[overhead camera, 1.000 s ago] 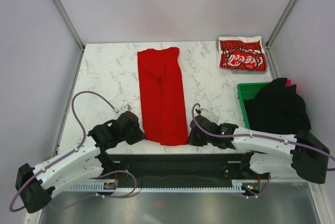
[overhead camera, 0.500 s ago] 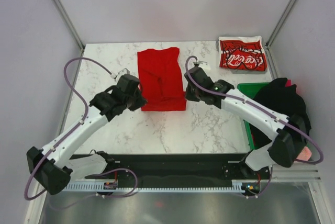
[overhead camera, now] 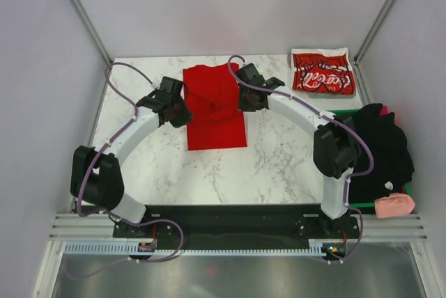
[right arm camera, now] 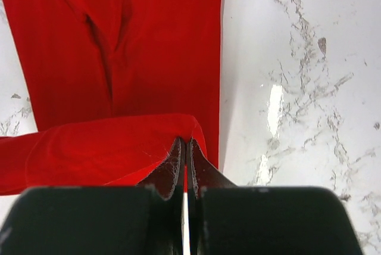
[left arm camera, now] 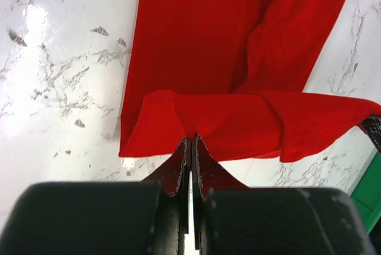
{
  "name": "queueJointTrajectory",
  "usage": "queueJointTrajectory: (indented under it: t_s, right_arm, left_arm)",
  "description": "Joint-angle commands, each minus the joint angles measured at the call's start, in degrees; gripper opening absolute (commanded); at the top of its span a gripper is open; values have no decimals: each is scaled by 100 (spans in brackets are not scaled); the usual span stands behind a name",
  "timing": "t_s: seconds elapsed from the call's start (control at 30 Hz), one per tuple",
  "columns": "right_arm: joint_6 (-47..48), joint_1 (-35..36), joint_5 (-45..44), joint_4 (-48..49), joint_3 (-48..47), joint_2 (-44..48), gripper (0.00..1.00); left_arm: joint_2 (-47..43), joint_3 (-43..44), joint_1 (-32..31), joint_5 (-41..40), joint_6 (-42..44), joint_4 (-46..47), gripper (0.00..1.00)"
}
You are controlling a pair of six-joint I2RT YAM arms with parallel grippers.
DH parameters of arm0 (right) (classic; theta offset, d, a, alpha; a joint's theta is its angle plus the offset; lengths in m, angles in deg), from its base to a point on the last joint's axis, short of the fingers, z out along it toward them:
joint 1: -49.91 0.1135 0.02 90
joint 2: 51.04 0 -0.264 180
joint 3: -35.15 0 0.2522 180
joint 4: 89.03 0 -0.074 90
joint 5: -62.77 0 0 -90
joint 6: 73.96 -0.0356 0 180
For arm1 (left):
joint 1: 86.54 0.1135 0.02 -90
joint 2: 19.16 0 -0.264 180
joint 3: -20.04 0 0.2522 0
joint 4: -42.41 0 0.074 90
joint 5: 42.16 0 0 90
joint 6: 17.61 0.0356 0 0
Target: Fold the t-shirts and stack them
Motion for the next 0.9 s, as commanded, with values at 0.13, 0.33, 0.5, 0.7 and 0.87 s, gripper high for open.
queueJointTrajectory:
  t_s: [0.13, 0.33, 0.5, 0.7, 0.87]
  right_arm:
    - [374, -244, 342, 56, -666, -696, 0]
    - [401, -314, 526, 74, -1026, -1223, 0]
    - [392, -359, 562, 82, -1281, -1575, 0]
    - [392, -473, 668, 4, -1843, -2128, 7]
    - [304, -780, 632, -602, -3535, -2691, 76]
  left_arm:
    - [757, 473, 271, 172, 414, 490, 2]
    - [1171, 527, 394, 190, 431, 622, 2]
    - [1540, 579, 517, 252, 493, 754, 2]
    - [2268, 1053, 728, 540, 554, 894, 2]
    - [3253, 3010, 1018, 1271, 888, 396, 81]
